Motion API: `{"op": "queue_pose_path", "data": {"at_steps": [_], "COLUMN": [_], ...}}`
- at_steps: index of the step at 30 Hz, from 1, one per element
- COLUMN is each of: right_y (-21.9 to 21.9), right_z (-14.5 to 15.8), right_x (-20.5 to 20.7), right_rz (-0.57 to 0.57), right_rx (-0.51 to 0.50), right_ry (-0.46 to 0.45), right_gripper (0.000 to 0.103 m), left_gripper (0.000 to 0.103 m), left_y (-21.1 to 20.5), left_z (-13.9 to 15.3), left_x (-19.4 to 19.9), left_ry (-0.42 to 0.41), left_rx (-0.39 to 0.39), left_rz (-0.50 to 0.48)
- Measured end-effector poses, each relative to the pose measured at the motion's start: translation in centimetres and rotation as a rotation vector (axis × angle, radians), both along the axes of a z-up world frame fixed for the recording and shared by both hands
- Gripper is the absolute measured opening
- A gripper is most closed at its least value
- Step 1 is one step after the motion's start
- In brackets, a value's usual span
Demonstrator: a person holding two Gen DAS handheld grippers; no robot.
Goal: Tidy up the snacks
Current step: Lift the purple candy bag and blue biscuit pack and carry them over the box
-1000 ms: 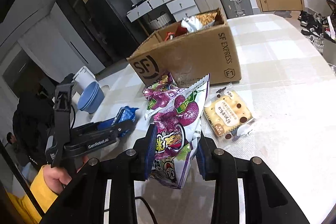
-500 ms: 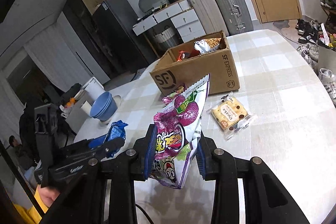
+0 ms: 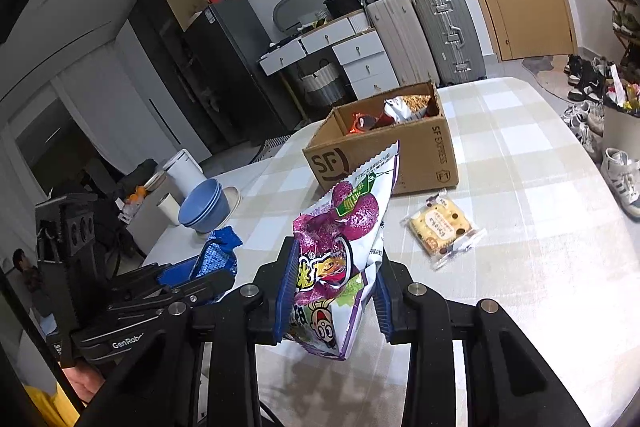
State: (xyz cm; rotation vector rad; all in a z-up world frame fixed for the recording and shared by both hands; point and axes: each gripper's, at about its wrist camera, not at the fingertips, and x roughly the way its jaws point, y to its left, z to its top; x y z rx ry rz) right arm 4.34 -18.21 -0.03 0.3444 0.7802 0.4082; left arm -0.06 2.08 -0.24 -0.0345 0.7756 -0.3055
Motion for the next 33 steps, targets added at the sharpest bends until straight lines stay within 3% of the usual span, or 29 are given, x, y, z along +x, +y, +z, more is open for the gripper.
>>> {"op": "queue_pose_path", "data": {"at_steps": [11,17,23,33], "right_y": [-0.8,-1.1,-0.9,-1.7], "right_z": [4.0,6.5,8.6,8.5], "right_x": [4.2,7.9,12.5,21.5], "right_rz": [0.012,0.018,0.039,0.018], "right_rx": [-0.020,-0.024,-0.035,-0.009], "right_ry": [-0.069,-0.106,-0.126,-0.073], "right_gripper": [0.034,0.034,0.034,0.034], "left_gripper": [0.042,0.042,0.042,0.042], "left_y": [0.4,-0.2,-0.5,-2.1], "left_z": [3.8,6.5,8.4,7.9], "left_x": [2.9,6.1,11.6,22.5], "left_ry": [-0.069,-0.087,-0.066,-0.008], "left_rx": [0.022,0.002,-0.028,0.040], "left_rz": [-0.009,-0.066,-0.085,-0.066]}}
